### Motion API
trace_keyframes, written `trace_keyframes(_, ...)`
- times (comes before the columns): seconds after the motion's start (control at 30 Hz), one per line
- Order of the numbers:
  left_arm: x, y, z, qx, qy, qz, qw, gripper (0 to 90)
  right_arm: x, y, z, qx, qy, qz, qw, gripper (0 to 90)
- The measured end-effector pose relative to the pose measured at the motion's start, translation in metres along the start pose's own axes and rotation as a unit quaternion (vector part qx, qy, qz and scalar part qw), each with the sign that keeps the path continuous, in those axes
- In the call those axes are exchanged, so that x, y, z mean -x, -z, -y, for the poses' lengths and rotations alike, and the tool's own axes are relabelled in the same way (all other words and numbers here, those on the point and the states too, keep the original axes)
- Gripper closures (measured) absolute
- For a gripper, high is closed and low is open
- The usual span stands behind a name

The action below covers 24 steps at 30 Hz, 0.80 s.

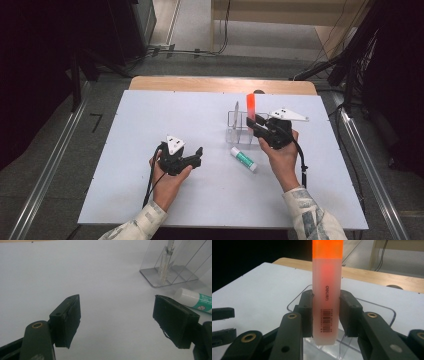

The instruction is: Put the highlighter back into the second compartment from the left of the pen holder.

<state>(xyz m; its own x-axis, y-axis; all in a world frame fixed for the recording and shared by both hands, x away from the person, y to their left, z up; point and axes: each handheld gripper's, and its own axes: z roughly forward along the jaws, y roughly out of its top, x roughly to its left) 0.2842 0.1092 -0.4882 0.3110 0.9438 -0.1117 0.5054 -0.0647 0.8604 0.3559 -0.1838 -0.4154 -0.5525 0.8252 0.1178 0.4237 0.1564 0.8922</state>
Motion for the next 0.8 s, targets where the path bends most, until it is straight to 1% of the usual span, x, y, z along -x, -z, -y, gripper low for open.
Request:
trace_keyframes(0.2,0.0,0.0,0.0,0.0,0.0,0.002,1.0,22.4,0.005,-0.001,-0.007,0.008,-0.003,0.007,0.9999,64.2)
trace_keyframes(0.33,0.0,0.001,0.0,0.0,0.0,0.001,1.0,22.4,0.007,-0.004,-0.009,0.007,-0.004,0.009,0.9999,64.2)
trace_keyframes(0.43,0.0,0.0,0.0,0.0,0.001,0.002,1.0,22.4,0.008,-0.01,-0.008,0.005,-0.003,0.011,0.9999,64.2)
trace_keyframes(0.53,0.0,0.001,0.0,0.0,0.001,0.002,1.0,22.4,0.009,-0.017,-0.007,0.002,-0.007,0.014,0.9999,64.2)
trace_keyframes(0.6,-0.001,0.001,0.0,-0.001,0.002,0.003,1.0,22.4,0.01,-0.022,-0.005,-0.002,-0.013,0.012,0.9998,64.2)
trace_keyframes(0.8,-0.001,0.001,0.0,-0.002,0.002,0.004,1.0,22.4,0.011,-0.033,0.0,-0.01,-0.016,0.014,0.9997,64.1)
